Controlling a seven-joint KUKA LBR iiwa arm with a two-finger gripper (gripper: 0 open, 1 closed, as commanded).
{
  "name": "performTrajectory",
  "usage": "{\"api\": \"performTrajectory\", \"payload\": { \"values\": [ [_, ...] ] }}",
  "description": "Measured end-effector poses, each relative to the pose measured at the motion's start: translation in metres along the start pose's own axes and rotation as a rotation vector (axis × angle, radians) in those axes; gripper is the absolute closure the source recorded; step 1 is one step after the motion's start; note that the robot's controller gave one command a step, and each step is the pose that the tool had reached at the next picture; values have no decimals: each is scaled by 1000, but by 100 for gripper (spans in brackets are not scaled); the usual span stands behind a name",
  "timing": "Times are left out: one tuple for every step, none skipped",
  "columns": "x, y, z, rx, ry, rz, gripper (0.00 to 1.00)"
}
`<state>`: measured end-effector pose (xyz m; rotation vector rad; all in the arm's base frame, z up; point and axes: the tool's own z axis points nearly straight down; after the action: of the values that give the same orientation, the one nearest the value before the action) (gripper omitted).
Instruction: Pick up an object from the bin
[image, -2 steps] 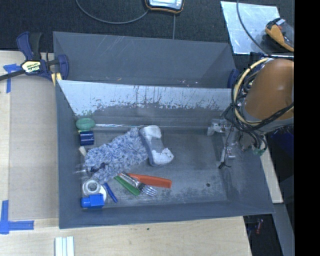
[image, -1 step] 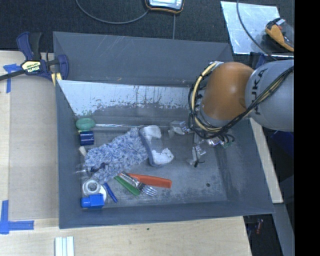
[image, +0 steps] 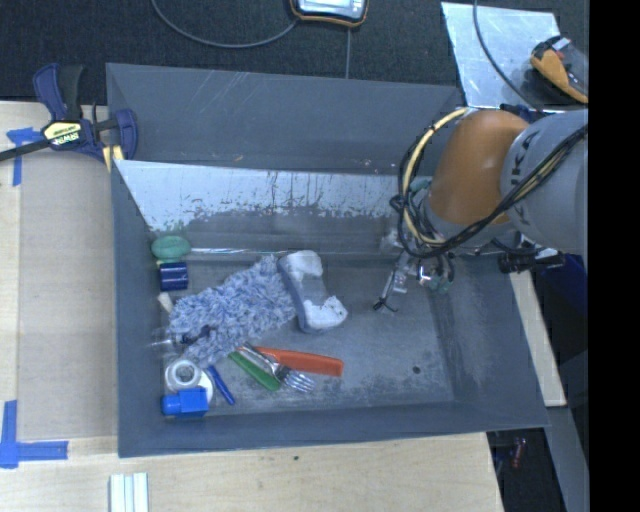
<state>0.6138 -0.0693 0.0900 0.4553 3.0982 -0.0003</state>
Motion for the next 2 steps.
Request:
{"api": "performTrajectory", "payload": {
  "values": [
    [37,93,-9,-1,2,-367,0],
    [49,101,19,2,-2,81,0]
  ]
}}
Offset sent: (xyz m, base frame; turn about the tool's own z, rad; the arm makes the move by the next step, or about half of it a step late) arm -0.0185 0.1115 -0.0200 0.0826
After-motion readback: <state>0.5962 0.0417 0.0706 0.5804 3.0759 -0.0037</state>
